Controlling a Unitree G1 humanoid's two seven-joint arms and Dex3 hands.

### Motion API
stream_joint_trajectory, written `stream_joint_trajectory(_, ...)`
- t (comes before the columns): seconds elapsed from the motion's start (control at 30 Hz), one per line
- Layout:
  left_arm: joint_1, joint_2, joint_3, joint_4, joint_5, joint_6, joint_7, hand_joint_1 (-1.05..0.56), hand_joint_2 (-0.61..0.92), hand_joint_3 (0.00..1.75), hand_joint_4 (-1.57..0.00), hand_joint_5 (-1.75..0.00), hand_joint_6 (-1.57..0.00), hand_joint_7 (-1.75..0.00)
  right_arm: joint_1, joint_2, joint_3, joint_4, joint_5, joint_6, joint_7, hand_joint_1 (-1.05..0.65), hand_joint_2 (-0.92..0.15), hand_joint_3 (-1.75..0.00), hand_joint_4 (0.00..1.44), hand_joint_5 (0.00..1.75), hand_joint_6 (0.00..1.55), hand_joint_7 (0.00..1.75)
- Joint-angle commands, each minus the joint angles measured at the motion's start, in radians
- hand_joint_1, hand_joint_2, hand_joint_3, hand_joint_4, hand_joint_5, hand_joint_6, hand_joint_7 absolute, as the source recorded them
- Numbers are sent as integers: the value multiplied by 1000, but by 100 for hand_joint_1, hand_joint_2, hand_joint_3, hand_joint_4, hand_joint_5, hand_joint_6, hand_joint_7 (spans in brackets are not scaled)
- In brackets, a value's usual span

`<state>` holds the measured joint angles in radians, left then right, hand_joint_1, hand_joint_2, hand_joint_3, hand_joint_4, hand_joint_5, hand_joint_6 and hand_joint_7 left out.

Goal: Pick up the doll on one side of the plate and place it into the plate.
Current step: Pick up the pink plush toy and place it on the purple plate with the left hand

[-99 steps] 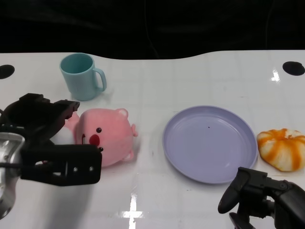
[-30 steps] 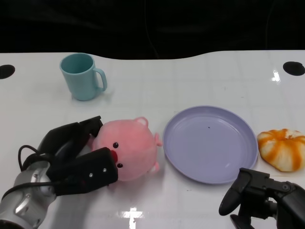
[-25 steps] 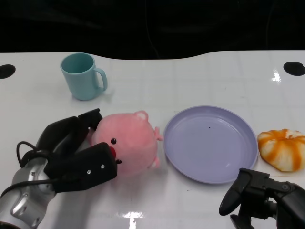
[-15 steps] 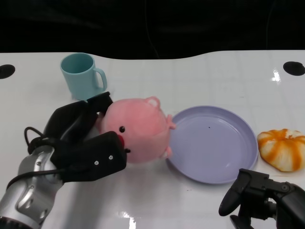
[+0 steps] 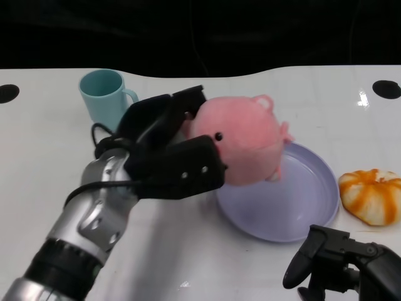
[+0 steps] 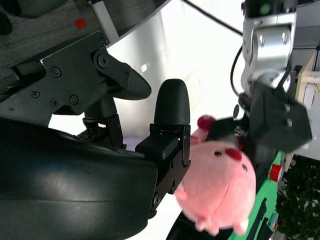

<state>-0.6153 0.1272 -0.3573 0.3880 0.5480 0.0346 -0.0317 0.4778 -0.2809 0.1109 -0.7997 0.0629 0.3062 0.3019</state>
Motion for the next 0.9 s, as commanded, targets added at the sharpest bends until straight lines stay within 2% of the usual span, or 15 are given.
stream_joint_trajectory(0.03,-61,-25,-14,48,3,9,-6,-18,37,129,-96,-175,-80,-174,0,-2,5,-10,-4,10,-10,-17,-59,-101,64,167,57,136)
stream_joint_trajectory(0.23,-129,-75,-43,152,11,11,4,-17,37,126,-94,-175,-78,-175,-1,4,17,-10,-5,17,-19,-17,-59,-102,64,166,57,136)
stream_joint_trajectory(0.4,-177,-120,-94,240,53,14,28,-15,40,111,-92,-175,-76,-175,14,3,24,-38,-7,34,-30,-16,-60,-101,62,166,55,135)
stream_joint_trajectory(0.57,-210,-181,-90,330,28,1,42,-16,42,100,-91,-175,-73,-174,20,4,36,-54,-14,40,-39,-16,-61,-100,63,166,56,135)
stream_joint_trajectory(0.63,-223,-203,-88,358,18,16,37,-19,41,105,-87,-175,-78,-142,20,6,41,-60,-16,44,-42,-16,-61,-100,62,166,56,136)
stream_joint_trajectory(0.67,-231,-213,-88,372,16,31,31,-21,42,101,-83,-174,-82,-121,20,5,43,-63,-18,47,-44,-16,-60,-100,62,166,56,136)
stream_joint_trajectory(0.7,-239,-222,-89,384,14,42,26,-24,50,82,-80,-166,-88,-90,19,4,44,-66,-19,49,-45,-16,-60,-101,62,166,56,136)
stream_joint_trajectory(0.77,-252,-233,-91,404,10,54,13,-25,64,58,-75,-160,-91,-57,18,3,45,-67,-19,48,-47,-16,-60,-101,62,167,56,136)
stream_joint_trajectory(0.8,-253,-236,-90,410,2,50,1,-27,69,51,-70,-154,-87,-49,17,2,46,-67,-19,47,-46,-16,-60,-101,62,167,56,136)
stream_joint_trajectory(0.87,-251,-236,-93,409,-6,48,-23,-38,85,27,-58,-128,-73,-33,18,1,47,-69,-18,48,-46,-16,-59,-102,63,167,56,137)
stream_joint_trajectory(0.9,-250,-233,-101,402,-4,56,-40,-45,89,22,-45,-104,-61,-23,18,1,47,-70,-18,50,-46,-16,-59,-103,63,168,56,137)
